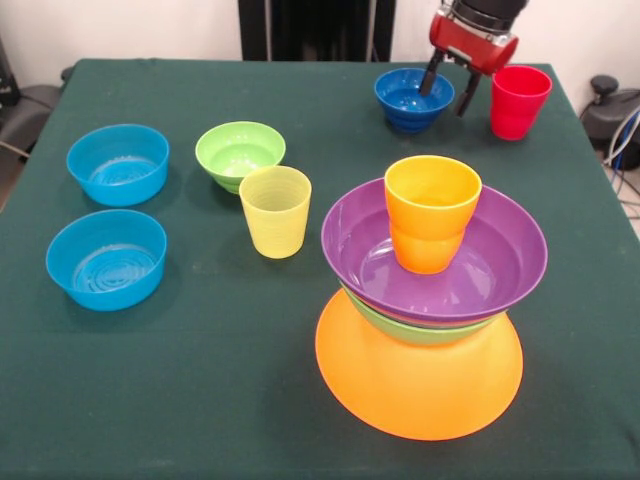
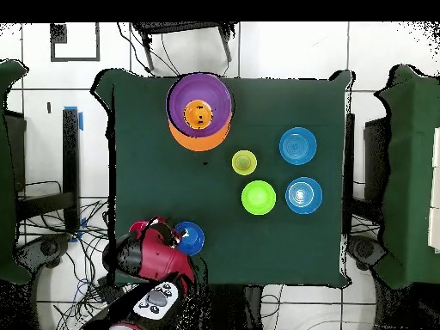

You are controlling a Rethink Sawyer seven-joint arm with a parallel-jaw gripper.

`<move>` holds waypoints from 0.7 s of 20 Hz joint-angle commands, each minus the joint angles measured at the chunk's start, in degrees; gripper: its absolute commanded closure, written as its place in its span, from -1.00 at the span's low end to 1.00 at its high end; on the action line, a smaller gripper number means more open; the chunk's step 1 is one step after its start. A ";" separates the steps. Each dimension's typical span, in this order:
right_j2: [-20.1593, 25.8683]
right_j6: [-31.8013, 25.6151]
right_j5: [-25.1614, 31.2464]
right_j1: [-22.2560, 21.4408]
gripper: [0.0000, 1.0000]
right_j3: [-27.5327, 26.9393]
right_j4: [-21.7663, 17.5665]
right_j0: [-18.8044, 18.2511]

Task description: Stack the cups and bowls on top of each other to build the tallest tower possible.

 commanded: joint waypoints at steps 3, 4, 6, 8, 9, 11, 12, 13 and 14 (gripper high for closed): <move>7.48 12.58 -1.57 1.94 -1.00 3.75 0.46 -2.34; 7.67 12.70 -1.96 2.10 -1.00 3.73 0.50 -2.39; 8.21 12.72 -2.75 2.41 -1.00 3.66 0.30 -2.94; 8.70 12.55 -3.39 2.69 -1.00 3.39 0.01 -3.68; 8.98 12.58 -3.71 2.80 -1.00 3.29 -0.08 -3.93; 9.43 12.67 -4.07 2.93 -1.00 3.08 -0.14 -4.16; 9.63 12.72 -4.21 2.93 -1.00 3.06 -0.17 -4.17; 9.96 12.69 -4.32 2.90 -1.00 3.06 -0.29 -4.41; 10.15 12.77 -4.43 2.84 -1.00 3.14 -0.30 -4.40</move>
